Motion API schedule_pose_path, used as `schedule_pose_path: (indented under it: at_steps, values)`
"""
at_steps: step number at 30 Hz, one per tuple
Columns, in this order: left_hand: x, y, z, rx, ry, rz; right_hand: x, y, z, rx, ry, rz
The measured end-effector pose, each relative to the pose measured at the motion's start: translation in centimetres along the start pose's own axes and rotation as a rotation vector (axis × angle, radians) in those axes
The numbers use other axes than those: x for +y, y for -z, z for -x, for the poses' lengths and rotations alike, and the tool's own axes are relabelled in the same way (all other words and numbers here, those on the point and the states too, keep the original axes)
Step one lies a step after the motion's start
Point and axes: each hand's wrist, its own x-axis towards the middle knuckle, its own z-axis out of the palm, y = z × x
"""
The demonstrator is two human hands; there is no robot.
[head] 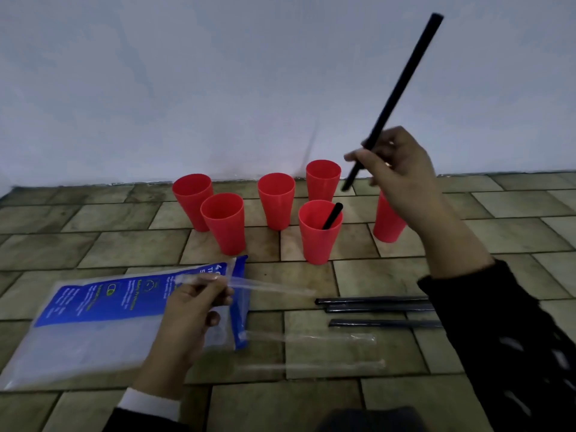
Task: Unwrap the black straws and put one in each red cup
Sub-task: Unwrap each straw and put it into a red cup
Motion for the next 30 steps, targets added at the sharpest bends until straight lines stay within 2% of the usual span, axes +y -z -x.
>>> schedule_pose_path:
  at_steps: [4, 7, 13, 20, 24, 27, 30]
  values:
    - [0.3, -0.1, 0.5, -0.110, -0.009, -0.131, 4.1, -3.5, -6.5, 0.060, -0.045, 0.161]
    - [0.4, 0.2, 0.7, -0.151, 0.022, -0.118, 6.7, -5.3, -8.7, 0.113, -0.120, 0.220]
    - [0.4, 1.3, 0.7, -0.184, 0.107, -0.017, 10.1, -6.5, -9.8, -0.054, -0.185, 0.356]
    - [0.4, 1.3, 1.1, -0.150, 0.077, -0.087, 9.3, -5.6, -9.4, -0.119, -0.251, 0.264]
    - [1.3, 1.2, 1.4, -0.139, 0.046, -0.042, 5.9, -3.4, -7.1, -0.106, -0.146, 0.239]
    - [1.5, 0.7, 2.1, -0.170, 0.061, 0.007, 2.9, -0.8, -3.0, 0.005, -0.014, 0.166]
    - [0.4, -0.8, 3.4, -0.196, 0.154, 0.035, 1.7, 1.2, 2.2, 0.108, 0.030, 0.056]
